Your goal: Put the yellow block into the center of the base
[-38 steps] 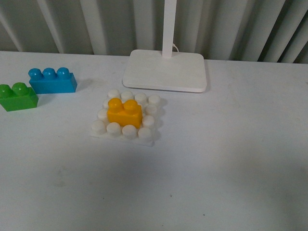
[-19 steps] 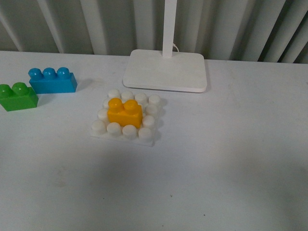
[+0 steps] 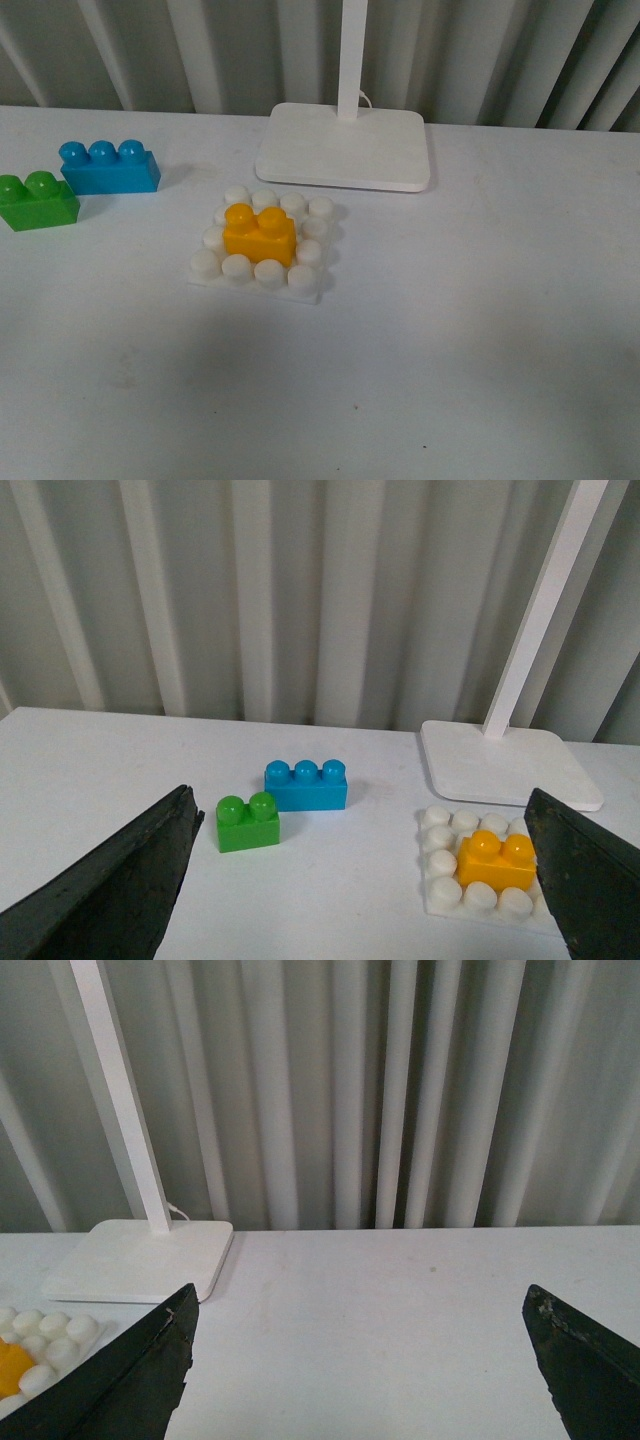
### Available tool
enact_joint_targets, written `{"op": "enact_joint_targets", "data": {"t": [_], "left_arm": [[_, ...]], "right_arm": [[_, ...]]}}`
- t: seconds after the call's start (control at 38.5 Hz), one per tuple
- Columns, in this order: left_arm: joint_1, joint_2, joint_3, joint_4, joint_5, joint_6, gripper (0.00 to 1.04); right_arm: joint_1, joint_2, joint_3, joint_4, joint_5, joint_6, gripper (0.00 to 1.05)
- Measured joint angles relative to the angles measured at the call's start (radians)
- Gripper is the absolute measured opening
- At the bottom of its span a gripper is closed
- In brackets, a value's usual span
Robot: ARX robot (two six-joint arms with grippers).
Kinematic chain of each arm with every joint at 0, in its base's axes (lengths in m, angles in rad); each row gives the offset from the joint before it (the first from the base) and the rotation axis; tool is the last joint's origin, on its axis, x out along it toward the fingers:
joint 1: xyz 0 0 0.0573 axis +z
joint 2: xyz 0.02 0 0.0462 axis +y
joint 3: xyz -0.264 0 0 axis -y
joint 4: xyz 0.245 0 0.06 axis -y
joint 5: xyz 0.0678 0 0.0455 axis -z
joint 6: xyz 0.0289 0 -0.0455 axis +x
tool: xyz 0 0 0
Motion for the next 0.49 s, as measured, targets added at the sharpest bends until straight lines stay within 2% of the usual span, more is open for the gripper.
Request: {"op": "enact_joint_targets", "data": {"t": [0.49], "left_arm": [[0.0, 0.0, 0.0, 0.0, 0.0, 0.0, 0.98]], "right_arm": [[0.0, 0.0, 0.0, 0.0, 0.0, 0.0, 0.95]]}}
